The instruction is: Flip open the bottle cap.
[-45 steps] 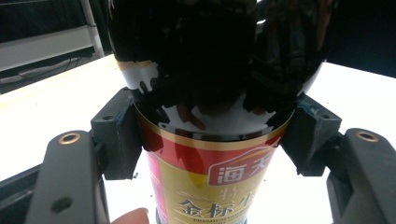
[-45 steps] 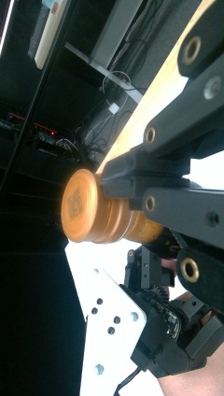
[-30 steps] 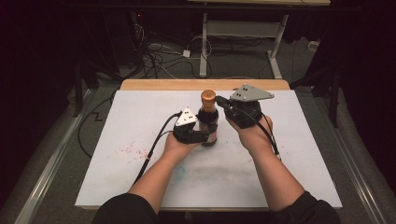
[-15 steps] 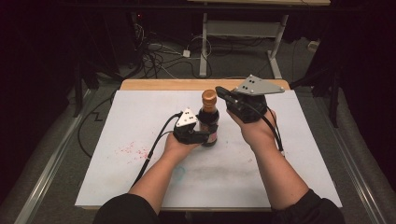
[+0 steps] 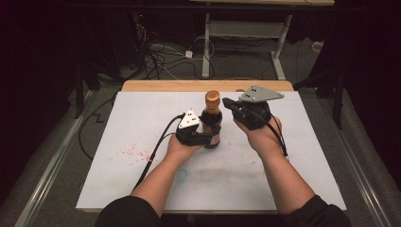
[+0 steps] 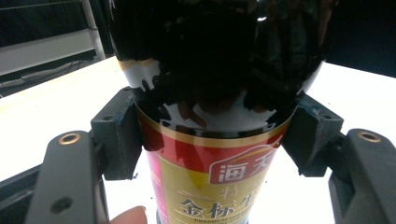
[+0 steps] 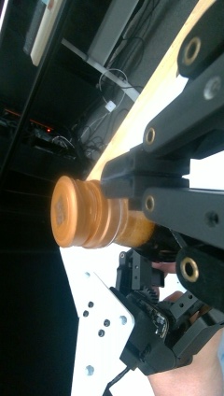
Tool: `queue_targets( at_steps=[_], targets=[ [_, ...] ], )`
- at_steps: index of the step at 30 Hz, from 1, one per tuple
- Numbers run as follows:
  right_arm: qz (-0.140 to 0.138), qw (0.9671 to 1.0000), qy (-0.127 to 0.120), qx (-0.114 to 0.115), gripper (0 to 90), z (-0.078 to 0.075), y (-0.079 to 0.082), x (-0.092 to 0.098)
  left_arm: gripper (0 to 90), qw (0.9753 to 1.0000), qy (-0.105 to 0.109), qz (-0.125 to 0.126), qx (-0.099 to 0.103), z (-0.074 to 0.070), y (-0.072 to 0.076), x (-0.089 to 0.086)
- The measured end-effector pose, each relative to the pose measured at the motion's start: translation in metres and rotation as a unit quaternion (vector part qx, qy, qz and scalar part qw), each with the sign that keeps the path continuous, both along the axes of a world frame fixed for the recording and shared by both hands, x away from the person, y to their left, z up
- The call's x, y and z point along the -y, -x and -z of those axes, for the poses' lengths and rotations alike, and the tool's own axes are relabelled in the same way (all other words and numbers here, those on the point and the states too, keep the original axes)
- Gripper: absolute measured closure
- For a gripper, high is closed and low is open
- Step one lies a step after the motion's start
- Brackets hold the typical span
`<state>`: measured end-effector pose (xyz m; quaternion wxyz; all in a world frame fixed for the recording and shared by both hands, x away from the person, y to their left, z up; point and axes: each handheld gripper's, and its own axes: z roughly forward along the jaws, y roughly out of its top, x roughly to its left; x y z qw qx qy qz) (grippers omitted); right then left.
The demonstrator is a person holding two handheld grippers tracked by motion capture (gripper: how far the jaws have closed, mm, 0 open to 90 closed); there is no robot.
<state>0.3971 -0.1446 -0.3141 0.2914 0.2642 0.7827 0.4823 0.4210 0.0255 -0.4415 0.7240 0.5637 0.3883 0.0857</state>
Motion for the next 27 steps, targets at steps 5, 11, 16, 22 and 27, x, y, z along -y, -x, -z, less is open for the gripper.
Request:
queue_targets(
  at_steps=[5, 11, 16, 22, 27],
  targets=[
    [-0.003, 1.0, 0.009, 0.001, 90.0, -0.0009, 0.0004, -0.0039, 29.0, 1.0, -0.002, -0.001, 0.0, -0.0002, 0.0005, 0.0001],
    [-0.004, 0.9999, 0.012, 0.003, 90.0, -0.0014, 0.0002, -0.0059, 29.0, 1.0, -0.003, 0.0, 0.0, -0.0002, 0.0004, 0.0001],
    [-0.002, 0.9999, 0.014, 0.004, 90.0, -0.0022, 0.001, -0.0087, 29.0, 1.0, -0.002, 0.0, -0.001, -0.0003, 0.0002, -0.0001],
    [0.0, 0.9999, 0.015, 0.005, 90.0, -0.0027, 0.0011, -0.0091, 29.0, 1.0, -0.001, -0.001, 0.0, -0.0001, 0.0003, 0.0001],
    [0.0, 1.0, 0.007, 0.004, 90.0, -0.0023, 0.0015, -0.0091, 29.1, 1.0, -0.002, -0.001, 0.0, 0.0, 0.0004, 0.0]
  ],
)
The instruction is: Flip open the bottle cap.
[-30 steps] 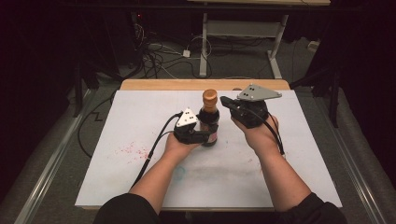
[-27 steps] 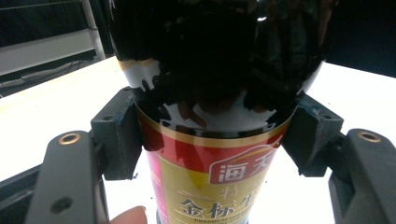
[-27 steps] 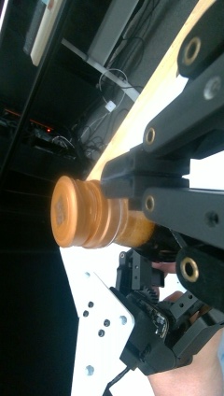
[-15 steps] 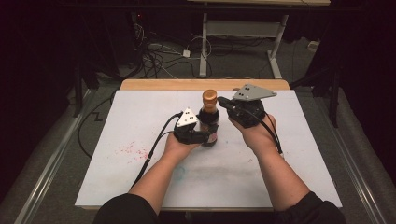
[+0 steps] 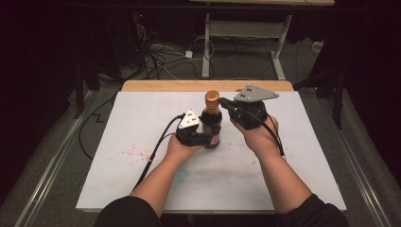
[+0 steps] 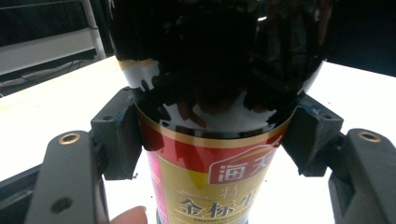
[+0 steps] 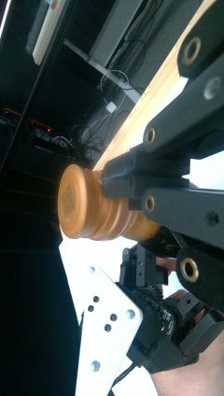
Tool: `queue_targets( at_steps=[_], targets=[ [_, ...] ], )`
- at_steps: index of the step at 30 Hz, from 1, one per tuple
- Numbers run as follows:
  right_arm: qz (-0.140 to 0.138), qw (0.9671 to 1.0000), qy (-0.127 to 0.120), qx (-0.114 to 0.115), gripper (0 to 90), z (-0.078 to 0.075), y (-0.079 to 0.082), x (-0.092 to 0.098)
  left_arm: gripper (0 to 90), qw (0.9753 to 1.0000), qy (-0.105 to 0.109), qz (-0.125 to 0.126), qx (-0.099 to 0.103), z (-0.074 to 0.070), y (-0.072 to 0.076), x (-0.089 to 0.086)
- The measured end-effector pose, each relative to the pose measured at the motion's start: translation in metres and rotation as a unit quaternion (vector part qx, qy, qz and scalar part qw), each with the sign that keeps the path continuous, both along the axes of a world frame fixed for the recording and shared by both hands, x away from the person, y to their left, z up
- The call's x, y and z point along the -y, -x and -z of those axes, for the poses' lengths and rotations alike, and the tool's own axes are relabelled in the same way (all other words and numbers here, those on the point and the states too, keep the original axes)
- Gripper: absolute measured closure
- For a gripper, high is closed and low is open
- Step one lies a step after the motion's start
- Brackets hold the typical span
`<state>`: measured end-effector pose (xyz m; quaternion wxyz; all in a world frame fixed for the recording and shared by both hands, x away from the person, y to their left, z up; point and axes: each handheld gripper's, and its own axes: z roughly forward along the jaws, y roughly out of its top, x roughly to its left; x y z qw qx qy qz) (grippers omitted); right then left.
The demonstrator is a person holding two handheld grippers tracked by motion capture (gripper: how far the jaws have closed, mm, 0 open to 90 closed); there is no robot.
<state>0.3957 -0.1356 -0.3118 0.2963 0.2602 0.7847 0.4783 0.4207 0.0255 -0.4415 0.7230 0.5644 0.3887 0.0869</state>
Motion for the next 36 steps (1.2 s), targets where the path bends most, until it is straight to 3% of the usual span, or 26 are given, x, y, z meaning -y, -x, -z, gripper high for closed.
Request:
queue_targets(
  at_steps=[36],
  targets=[
    [-0.005, 0.9998, -0.011, 0.017, 90.0, -0.016, -0.001, -0.01, 29.1, 1.0, -0.002, 0.0, 0.0, 0.0, 0.0, -0.001]
  ],
)
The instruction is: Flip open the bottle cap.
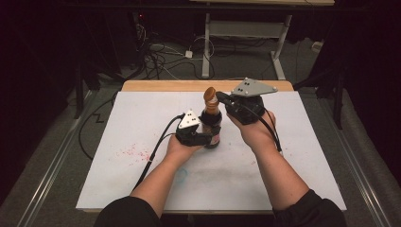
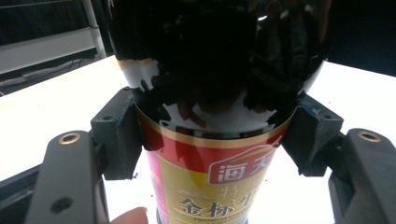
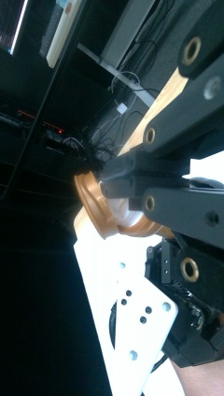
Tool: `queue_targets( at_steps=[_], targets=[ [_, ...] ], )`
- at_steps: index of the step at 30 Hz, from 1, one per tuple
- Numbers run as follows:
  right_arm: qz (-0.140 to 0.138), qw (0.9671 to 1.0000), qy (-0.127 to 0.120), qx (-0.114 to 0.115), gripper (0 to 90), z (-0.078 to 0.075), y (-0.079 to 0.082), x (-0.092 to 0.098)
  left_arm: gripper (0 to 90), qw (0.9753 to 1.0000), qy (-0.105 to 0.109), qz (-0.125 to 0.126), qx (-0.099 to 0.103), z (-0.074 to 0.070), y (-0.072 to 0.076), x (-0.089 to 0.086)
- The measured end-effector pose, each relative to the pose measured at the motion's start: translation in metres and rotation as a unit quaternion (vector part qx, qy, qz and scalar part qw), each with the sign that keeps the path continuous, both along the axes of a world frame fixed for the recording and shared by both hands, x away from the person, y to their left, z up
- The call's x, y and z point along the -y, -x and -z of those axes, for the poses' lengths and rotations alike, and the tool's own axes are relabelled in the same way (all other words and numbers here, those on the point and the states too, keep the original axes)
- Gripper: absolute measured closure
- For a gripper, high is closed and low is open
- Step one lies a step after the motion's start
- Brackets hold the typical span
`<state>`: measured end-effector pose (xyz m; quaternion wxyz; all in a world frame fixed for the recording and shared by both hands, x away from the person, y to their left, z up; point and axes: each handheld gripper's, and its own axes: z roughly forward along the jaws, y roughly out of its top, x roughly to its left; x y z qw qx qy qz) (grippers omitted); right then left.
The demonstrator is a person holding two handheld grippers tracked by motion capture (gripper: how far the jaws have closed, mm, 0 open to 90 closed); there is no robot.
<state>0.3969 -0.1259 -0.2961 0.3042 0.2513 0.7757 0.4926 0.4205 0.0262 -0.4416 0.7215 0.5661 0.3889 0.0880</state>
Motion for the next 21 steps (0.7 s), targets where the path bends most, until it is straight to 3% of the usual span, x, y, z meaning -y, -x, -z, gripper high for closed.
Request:
queue_targets(
  at_steps=[8, 16, 21],
  targets=[
    [-0.006, 1.0, -0.005, 0.002, 90.0, -0.004, -0.001, -0.005, 29.1, 1.0, 0.004, -0.001, 0.001, 0.0, 0.0, 0.001],
    [-0.03, 0.9995, -0.001, 0.01, 90.0, -0.009, 0.002, -0.025, 29.0, 1.0, 0.008, -0.002, 0.0, 0.0, 0.0, 0.001],
    [-0.03, 0.9995, -0.002, 0.011, 90.0, -0.009, 0.003, -0.023, 29.0, 1.0, 0.009, -0.003, 0.0, 0.0, 0.0, 0.001]
  ],
)
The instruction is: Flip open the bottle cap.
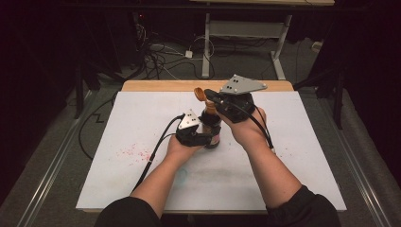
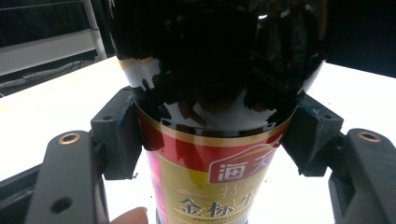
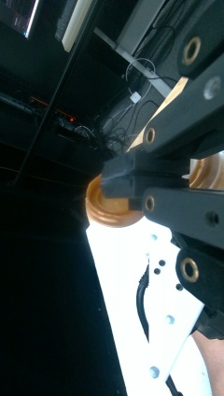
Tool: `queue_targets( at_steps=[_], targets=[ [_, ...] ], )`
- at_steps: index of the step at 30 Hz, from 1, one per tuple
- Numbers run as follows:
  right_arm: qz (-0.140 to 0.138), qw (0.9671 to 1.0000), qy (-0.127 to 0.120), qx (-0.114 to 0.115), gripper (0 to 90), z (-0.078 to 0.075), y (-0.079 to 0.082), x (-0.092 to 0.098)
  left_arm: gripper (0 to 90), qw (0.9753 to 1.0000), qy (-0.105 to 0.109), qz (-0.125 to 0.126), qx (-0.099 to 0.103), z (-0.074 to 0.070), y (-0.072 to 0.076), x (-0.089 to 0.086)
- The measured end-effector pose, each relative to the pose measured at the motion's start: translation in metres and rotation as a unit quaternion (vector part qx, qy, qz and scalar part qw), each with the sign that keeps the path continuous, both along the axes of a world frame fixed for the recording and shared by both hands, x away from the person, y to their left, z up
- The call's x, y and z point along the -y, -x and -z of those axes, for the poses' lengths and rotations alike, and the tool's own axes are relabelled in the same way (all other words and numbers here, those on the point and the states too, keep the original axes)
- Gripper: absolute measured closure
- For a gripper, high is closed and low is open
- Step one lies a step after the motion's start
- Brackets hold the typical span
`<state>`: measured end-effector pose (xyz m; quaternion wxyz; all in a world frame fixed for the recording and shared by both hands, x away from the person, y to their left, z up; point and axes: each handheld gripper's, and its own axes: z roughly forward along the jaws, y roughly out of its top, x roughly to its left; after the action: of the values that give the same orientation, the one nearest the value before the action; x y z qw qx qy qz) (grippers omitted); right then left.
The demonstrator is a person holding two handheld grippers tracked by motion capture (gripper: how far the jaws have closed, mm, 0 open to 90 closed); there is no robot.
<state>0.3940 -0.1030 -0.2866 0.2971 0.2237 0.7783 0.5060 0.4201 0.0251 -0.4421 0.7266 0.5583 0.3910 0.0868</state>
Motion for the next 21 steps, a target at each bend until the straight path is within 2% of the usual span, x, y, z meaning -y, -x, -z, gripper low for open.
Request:
queue_targets(
  at_steps=[8, 21],
  targets=[
    [0.014, 0.9998, -0.011, -0.004, 90.0, 0.002, 0.001, 0.02, 28.9, 1.0, -0.002, 0.001, 0.0, 0.0, 0.0, 0.0],
    [0.037, 0.9989, -0.02, -0.019, 90.0, 0.022, 0.001, 0.052, 28.7, 1.0, -0.005, 0.004, -0.003, -0.001, 0.0, -0.002]
  ],
)
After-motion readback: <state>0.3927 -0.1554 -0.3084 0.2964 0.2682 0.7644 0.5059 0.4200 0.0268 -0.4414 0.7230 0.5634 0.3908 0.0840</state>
